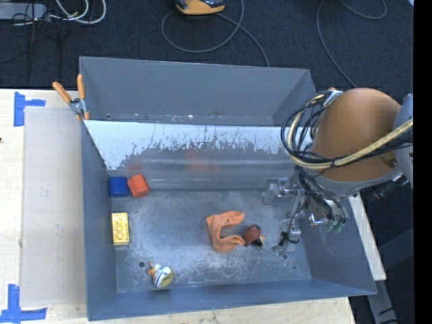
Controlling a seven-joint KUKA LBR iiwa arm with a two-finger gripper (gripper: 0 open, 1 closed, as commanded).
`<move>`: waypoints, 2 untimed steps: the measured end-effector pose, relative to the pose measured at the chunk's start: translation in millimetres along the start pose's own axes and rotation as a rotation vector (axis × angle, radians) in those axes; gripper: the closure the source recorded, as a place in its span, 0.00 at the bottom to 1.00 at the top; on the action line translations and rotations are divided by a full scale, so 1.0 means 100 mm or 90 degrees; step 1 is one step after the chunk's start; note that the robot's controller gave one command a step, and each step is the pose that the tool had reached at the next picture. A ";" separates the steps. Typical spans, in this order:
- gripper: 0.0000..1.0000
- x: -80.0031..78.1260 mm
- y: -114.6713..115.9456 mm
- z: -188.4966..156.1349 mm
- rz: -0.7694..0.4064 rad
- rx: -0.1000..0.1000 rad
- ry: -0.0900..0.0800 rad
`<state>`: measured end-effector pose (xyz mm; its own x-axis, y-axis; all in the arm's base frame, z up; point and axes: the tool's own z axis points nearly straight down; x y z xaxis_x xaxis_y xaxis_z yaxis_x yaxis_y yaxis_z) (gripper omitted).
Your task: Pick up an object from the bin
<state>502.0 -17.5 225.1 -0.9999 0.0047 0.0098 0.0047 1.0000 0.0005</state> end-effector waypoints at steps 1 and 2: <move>0.00 -0.01 0.00 -0.03 0.000 0.000 -0.003; 0.00 -0.20 -0.07 -0.38 -0.051 0.000 0.000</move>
Offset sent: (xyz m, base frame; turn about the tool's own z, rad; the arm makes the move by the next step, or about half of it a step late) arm 0.0439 -0.0165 0.0811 -0.1675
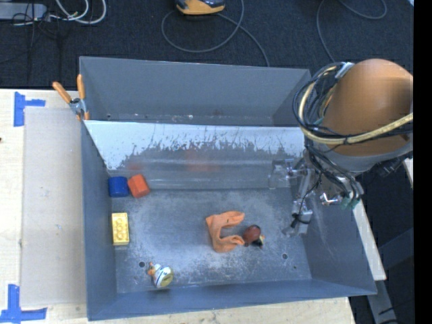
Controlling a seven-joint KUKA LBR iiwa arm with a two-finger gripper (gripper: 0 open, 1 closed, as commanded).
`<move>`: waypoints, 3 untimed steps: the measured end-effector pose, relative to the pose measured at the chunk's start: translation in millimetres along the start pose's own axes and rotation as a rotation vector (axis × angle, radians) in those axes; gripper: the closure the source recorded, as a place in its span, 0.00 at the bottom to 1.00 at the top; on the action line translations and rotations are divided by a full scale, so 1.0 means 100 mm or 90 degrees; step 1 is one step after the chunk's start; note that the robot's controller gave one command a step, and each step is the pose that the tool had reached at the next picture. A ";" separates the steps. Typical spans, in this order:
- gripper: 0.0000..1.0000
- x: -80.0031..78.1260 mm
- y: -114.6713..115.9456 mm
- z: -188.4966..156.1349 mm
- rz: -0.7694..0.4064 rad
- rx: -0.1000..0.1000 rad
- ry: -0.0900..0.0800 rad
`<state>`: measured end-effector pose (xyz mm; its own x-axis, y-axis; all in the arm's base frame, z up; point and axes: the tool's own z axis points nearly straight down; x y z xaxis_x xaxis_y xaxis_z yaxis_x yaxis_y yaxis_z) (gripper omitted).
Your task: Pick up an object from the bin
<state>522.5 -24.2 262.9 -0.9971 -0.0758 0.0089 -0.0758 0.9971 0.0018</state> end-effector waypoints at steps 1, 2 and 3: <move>0.00 0.05 0.20 0.09 0.036 0.001 -0.006; 0.00 -0.04 0.30 0.46 0.019 0.000 -0.001; 0.00 0.01 0.41 0.82 -0.084 0.001 -0.004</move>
Offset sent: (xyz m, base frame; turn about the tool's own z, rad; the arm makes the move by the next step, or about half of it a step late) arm 0.0129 0.0381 -0.0835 -0.1395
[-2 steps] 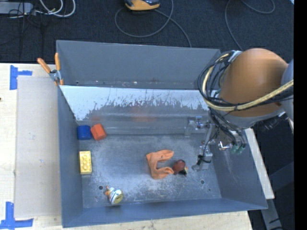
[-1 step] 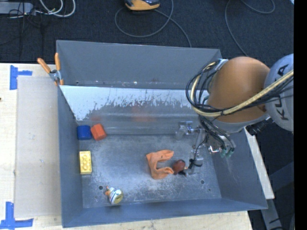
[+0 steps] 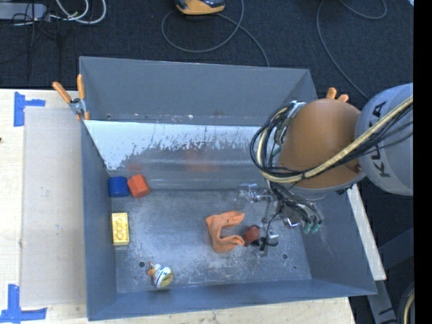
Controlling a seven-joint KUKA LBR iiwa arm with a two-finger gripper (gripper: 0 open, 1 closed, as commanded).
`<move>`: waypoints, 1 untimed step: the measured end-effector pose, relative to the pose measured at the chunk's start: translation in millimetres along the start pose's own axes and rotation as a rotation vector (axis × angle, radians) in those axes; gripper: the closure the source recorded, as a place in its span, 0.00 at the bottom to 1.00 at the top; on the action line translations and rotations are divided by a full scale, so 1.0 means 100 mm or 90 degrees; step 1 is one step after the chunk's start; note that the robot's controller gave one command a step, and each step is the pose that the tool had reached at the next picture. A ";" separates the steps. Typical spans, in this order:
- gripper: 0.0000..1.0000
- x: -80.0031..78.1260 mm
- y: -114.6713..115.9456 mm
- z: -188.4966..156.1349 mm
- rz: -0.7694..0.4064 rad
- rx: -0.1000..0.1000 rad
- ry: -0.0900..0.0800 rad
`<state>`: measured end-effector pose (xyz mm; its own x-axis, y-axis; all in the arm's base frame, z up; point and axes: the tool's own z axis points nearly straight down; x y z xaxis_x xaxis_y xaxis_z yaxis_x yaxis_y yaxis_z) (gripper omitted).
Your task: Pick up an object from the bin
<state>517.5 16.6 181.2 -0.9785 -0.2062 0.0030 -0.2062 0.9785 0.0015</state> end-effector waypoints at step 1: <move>0.00 -0.01 0.02 0.13 0.020 -0.001 0.003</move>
Offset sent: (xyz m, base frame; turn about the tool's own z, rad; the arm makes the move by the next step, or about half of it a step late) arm 0.0045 0.0074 -0.1077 -0.2432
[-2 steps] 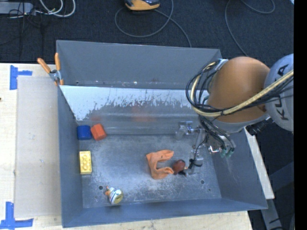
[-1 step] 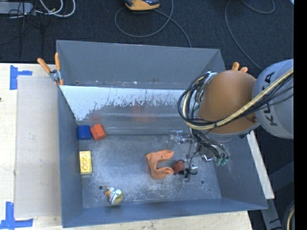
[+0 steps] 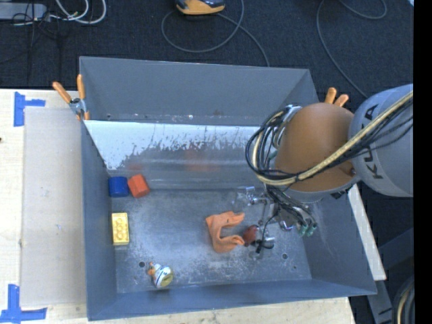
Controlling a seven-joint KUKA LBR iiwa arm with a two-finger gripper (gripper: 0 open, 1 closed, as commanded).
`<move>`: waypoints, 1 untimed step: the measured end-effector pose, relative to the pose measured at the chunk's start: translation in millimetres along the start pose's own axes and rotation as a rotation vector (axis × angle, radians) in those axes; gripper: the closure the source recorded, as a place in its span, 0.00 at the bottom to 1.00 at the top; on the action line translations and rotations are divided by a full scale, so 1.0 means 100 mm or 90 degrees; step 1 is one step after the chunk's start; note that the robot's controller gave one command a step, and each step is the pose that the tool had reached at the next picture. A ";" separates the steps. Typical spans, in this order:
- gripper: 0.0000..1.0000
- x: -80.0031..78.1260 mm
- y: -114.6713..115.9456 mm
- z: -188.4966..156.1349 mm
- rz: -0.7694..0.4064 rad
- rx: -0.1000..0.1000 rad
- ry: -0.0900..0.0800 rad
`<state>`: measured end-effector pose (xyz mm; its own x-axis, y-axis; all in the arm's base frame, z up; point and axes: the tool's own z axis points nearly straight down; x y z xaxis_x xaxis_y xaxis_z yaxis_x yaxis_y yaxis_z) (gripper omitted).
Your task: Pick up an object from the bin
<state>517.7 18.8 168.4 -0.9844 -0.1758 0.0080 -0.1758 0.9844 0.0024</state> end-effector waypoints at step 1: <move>1.00 -0.06 0.05 0.96 -0.173 0.000 -0.001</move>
Offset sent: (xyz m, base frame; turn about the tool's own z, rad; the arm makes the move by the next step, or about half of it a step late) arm 0.0000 0.0000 0.0000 0.0000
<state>521.5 24.5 72.6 -0.9008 -0.4341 0.0051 -0.4341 0.9009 0.0040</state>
